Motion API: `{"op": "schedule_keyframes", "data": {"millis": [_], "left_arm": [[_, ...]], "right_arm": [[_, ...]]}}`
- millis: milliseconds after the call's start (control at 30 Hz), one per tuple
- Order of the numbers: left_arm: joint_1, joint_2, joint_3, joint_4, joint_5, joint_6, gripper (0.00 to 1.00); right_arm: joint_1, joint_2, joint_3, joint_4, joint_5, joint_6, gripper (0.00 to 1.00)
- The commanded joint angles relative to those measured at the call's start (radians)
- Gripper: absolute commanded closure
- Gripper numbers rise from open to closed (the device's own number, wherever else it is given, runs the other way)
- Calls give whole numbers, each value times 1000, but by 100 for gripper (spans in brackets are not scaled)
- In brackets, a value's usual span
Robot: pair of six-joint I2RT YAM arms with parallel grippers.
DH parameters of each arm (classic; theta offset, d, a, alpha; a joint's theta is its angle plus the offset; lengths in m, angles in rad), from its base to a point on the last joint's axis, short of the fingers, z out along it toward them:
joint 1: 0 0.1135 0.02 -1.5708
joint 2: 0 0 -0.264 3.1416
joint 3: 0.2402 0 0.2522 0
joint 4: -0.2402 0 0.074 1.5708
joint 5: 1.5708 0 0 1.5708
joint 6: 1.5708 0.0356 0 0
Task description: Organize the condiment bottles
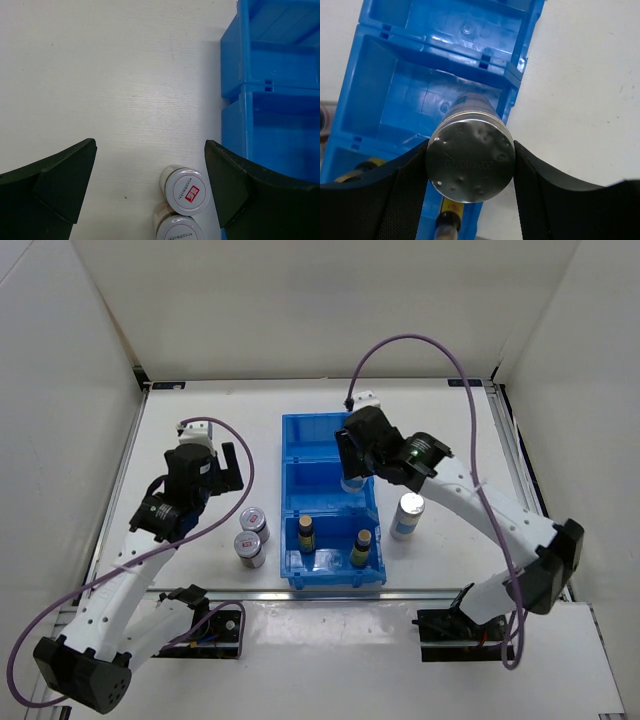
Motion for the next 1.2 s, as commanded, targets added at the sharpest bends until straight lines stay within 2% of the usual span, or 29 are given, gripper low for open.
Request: {"op": "schedule_keyframes", "data": {"millis": [0, 200, 433, 567, 633, 700, 733, 800, 900, 1033, 1167], "left_arm": [[5, 8, -2, -2, 14, -8, 0], [5, 18, -2, -2, 25, -8, 0], [5, 18, -2, -2, 25, -8, 0], [5, 27, -2, -2, 25, -8, 0], [5, 27, 7, -2, 25, -8, 0], [5, 36, 7, -2, 25, -8, 0], [5, 36, 7, -2, 25, -8, 0], [5, 36, 7, -2, 25, -8, 0], [5, 36, 7, -2, 25, -8, 0], [5, 36, 7, -11, 34, -8, 0], [5, 36, 7, -11, 34, -8, 0]], "right_arm": [[-57, 37, 53, 150, -49, -44, 100], [-133, 123, -19, 209, -148, -12, 100], [-142, 168, -114, 282, -208, 10, 100], [-142, 198, -114, 282, -231, 19, 98], [-142, 207, -101, 272, -240, 8, 76], [-142, 208, -87, 246, -240, -1, 42], [-130, 195, -87, 220, -192, -1, 19], [-118, 169, -58, 185, -126, -1, 2], [-117, 88, -16, 145, -81, -10, 0], [-117, -103, -16, 135, -61, -41, 0], [-171, -181, -45, 51, -50, -41, 0]]}}
